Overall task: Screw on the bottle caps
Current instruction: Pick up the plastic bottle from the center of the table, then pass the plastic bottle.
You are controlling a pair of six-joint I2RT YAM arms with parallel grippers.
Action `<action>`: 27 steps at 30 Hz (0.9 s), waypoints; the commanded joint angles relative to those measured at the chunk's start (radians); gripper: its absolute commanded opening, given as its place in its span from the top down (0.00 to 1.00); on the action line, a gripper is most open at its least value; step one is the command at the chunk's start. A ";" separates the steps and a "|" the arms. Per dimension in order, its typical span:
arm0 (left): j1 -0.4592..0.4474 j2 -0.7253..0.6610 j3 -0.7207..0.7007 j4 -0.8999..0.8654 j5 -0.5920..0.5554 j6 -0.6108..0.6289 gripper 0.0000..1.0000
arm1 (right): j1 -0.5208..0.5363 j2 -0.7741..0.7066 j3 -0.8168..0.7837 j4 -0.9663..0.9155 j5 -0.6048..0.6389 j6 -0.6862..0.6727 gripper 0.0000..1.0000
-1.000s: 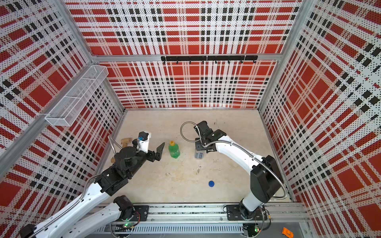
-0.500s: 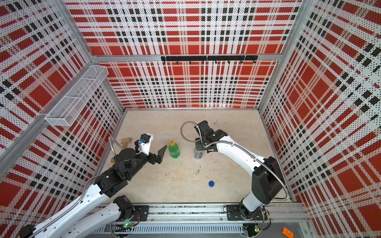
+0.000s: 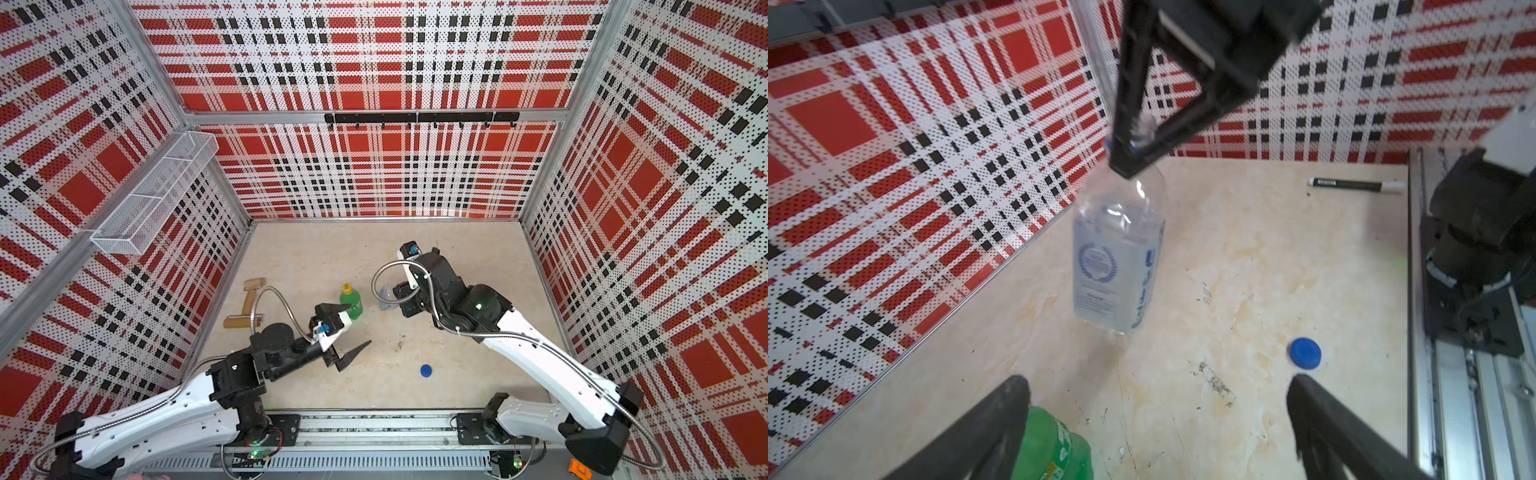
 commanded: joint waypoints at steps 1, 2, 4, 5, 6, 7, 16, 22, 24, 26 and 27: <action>-0.007 0.010 -0.022 0.086 -0.069 0.071 0.01 | 0.048 -0.031 0.008 0.024 -0.017 -0.047 0.76; -0.006 0.009 -0.029 0.101 -0.077 0.067 0.01 | 0.066 -0.035 0.011 0.025 -0.031 -0.051 0.76; 0.002 0.001 -0.046 0.124 -0.090 0.072 0.01 | 0.099 -0.036 0.011 0.027 -0.035 -0.054 0.76; 0.006 -0.004 -0.060 0.137 -0.106 0.075 0.01 | 0.118 -0.037 0.011 0.027 -0.035 -0.057 0.76; 0.011 -0.011 -0.070 0.145 -0.113 0.079 0.01 | 0.132 -0.038 0.009 0.028 -0.037 -0.060 0.76; 0.014 -0.020 -0.080 0.150 -0.116 0.084 0.01 | 0.144 -0.039 0.005 0.031 -0.036 -0.062 0.76; 0.006 -0.044 -0.126 0.161 -0.080 0.089 0.01 | 0.182 -0.053 -0.033 0.096 -0.114 -0.064 0.77; 0.006 -0.030 -0.131 0.162 -0.058 0.091 0.02 | 0.187 -0.077 -0.065 0.139 -0.151 -0.064 0.78; 0.006 -0.025 -0.131 0.161 -0.053 0.091 0.04 | 0.187 -0.077 -0.068 0.143 -0.161 -0.059 0.78; 0.008 -0.017 -0.133 0.161 -0.043 0.092 0.05 | 0.188 -0.078 -0.071 0.150 -0.175 -0.061 0.78; 0.008 -0.012 -0.134 0.161 -0.040 0.093 0.06 | 0.188 -0.080 -0.074 0.156 -0.174 -0.060 0.78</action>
